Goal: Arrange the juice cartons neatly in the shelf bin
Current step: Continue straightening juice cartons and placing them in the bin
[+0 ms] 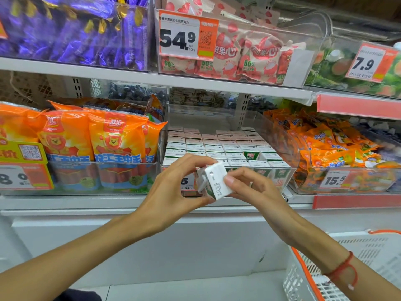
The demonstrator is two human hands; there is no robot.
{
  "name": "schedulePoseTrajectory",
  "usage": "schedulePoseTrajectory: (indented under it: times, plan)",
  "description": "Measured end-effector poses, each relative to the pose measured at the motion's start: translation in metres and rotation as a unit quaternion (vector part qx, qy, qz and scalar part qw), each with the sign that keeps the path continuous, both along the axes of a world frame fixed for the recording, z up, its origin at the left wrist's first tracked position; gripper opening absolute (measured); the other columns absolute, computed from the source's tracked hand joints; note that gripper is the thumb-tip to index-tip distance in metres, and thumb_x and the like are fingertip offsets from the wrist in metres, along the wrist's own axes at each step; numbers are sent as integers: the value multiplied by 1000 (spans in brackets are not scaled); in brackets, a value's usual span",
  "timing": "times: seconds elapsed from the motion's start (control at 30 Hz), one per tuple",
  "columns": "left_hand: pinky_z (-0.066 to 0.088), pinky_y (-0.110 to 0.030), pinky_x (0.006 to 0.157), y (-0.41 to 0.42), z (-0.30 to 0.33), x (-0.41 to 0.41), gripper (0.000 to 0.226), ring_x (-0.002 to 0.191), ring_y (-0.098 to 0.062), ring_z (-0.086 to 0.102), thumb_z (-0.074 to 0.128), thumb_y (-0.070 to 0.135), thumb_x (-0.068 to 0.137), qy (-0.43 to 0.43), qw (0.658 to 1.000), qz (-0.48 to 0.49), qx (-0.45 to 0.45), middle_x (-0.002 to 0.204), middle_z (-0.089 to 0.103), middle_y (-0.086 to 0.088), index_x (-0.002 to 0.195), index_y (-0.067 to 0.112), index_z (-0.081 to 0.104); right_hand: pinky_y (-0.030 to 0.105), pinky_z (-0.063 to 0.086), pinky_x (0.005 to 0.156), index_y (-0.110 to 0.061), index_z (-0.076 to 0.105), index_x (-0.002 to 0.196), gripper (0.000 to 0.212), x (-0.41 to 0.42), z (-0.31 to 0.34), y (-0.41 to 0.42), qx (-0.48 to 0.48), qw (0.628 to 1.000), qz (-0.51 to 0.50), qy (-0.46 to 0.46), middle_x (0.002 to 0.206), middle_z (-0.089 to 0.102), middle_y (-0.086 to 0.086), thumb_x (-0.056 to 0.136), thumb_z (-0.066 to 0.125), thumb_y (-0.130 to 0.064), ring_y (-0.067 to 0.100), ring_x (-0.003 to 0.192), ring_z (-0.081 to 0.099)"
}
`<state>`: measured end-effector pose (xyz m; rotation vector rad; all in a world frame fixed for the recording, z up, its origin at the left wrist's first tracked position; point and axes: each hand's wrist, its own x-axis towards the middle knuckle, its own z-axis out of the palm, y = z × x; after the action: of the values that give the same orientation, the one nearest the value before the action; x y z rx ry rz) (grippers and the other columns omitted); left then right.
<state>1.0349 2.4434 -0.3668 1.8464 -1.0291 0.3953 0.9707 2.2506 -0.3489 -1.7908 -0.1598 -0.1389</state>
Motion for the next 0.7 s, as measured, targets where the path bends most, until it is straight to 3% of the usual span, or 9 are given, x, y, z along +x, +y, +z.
schedulePoseTrajectory:
  times: [0.17, 0.23, 0.33, 0.43, 0.53, 0.6, 0.7]
  plan:
    - [40, -11, 99, 0, -3, 4, 63, 127, -3, 45, 84, 20, 74, 32, 999, -16, 12, 129, 47, 20, 127, 35, 54, 13, 51, 87, -20, 70, 92, 33, 2, -5, -1, 4, 1000, -6, -8, 92, 73, -14, 77, 61, -49, 3, 97, 67]
    - [42, -9, 96, -1, -2, 5, 65, 126, 2, 45, 83, 26, 74, 105, 994, -26, -4, 128, 47, 25, 128, 43, 51, 11, 51, 84, -24, 70, 97, 31, 3, -5, -1, 7, 1000, -7, -13, 99, 73, -15, 81, 57, -47, 3, 99, 68]
    - [47, -6, 85, -2, 2, 4, 57, 114, 9, 54, 80, 35, 72, 224, 972, -42, -53, 121, 60, 28, 122, 47, 55, 15, 51, 87, -37, 66, 111, 28, 3, -6, 3, -21, 998, 1, -63, 109, 70, -22, 84, 58, -40, 0, 104, 65]
    - [54, -13, 77, -1, 3, 7, 54, 106, -3, 66, 77, 38, 72, 348, 924, -77, -142, 115, 70, 15, 122, 44, 56, 16, 49, 91, -47, 54, 124, 44, 2, -9, 7, -82, 991, 13, -106, 121, 64, -27, 86, 65, -28, 0, 111, 61]
    - [58, -20, 69, 1, 5, 8, 53, 97, -13, 72, 74, 39, 73, 441, 869, -88, -206, 106, 75, 2, 121, 41, 54, 16, 49, 91, -40, 52, 130, 47, 3, -11, 8, -102, 988, 11, -118, 118, 66, -26, 89, 66, -21, 2, 109, 63]
    - [58, -22, 65, 0, 6, 7, 50, 92, -16, 73, 73, 43, 74, 482, 844, -70, -224, 100, 76, 0, 121, 35, 56, 18, 51, 90, -31, 57, 131, 46, 4, -10, 10, -91, 990, 5, -107, 113, 70, -21, 85, 66, -29, 3, 104, 66]
    - [58, -24, 63, -2, 7, 6, 53, 88, -19, 74, 72, 52, 71, 537, 817, -41, -203, 95, 77, -5, 117, 26, 62, 18, 54, 83, -29, 68, 116, 40, 5, -7, 14, -40, 994, -16, -96, 101, 75, -14, 77, 66, -40, 5, 94, 70]
